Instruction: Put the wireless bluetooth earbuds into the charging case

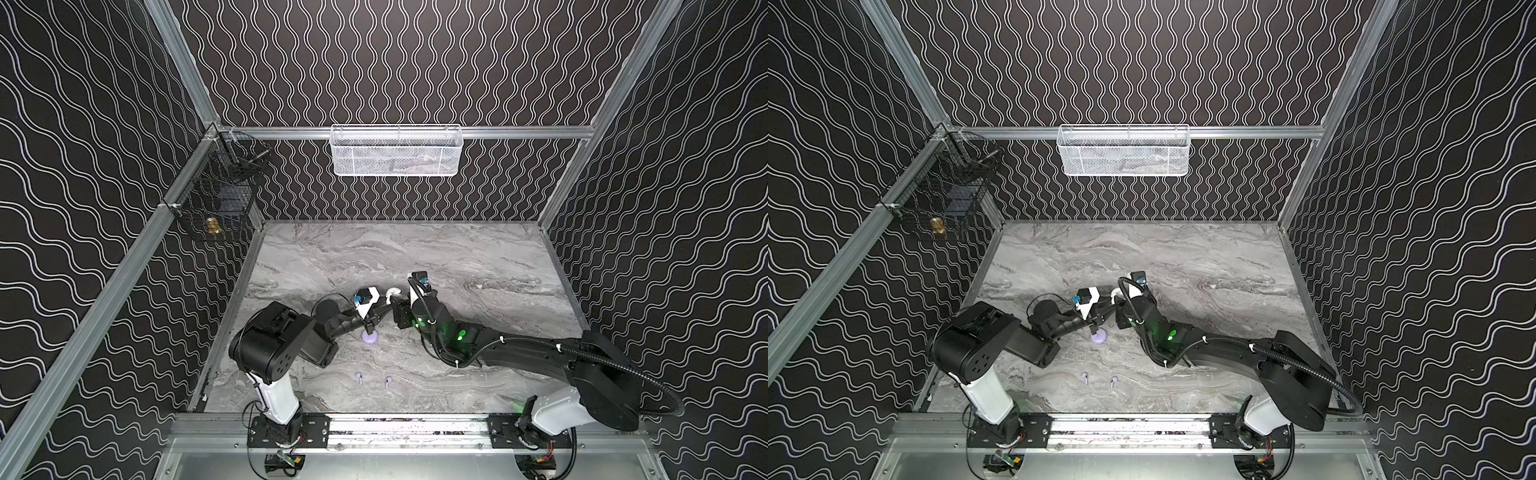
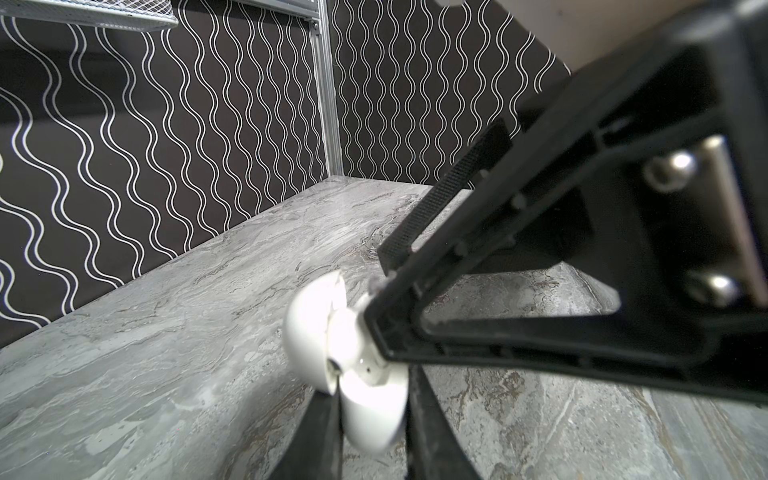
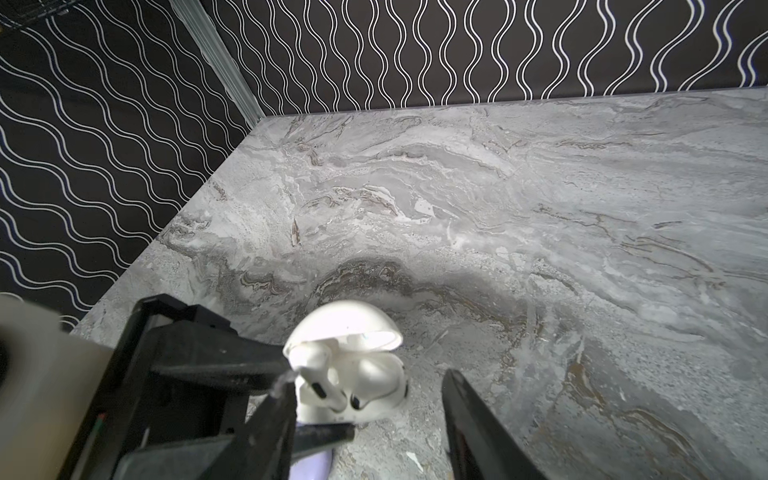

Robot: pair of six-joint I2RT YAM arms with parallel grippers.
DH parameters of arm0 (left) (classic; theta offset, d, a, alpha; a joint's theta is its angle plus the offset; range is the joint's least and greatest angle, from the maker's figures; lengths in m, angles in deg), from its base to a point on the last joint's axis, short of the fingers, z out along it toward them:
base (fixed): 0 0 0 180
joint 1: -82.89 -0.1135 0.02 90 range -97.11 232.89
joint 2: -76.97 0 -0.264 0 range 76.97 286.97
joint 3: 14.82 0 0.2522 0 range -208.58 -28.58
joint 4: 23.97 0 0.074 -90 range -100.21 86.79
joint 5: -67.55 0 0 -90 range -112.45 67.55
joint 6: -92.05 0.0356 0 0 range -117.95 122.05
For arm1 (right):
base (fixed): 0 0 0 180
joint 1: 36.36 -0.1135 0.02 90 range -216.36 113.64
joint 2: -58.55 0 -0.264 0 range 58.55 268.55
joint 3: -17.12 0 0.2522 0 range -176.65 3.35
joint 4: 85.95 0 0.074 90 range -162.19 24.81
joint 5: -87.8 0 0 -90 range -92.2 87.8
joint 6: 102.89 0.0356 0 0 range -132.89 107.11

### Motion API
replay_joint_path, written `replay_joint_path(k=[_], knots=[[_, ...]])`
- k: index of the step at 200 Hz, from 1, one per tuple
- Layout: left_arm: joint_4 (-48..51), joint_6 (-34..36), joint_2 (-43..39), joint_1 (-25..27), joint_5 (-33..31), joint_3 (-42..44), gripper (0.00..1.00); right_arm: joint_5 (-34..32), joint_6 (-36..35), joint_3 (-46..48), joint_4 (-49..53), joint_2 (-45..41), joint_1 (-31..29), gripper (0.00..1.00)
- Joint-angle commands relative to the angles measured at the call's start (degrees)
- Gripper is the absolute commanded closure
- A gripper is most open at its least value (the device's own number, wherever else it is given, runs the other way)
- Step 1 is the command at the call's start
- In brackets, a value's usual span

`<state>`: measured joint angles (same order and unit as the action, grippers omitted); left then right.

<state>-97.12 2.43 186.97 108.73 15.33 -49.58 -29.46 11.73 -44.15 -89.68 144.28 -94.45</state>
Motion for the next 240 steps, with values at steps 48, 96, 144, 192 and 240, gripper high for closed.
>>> replay_joint_path(k=[48,96,144,192,240], knots=[[-1.9,0.6,0.0,0.0,0.1,-0.2,0.85,-0.7,1.5,0.4,1.5,-0.5,0.8,0.43],[-1.9,0.7,0.0,0.0,0.2,-0.1,0.85,0.2,1.3,0.5,1.5,-0.9,1.3,0.43],[-1.9,0.6,0.0,0.0,0.2,-0.2,0.85,2.4,0.7,4.1,-2.5,-5.8,1.3,0.43],[-1.9,0.6,0.1,0.1,0.4,-0.2,0.85,3.7,0.3,3.0,-2.2,-6.4,1.3,0.43],[-1.9,0.8,0.4,0.0,2.4,-0.4,0.86,3.0,4.1,-1.4,3.6,-4.0,4.4,0.44]])
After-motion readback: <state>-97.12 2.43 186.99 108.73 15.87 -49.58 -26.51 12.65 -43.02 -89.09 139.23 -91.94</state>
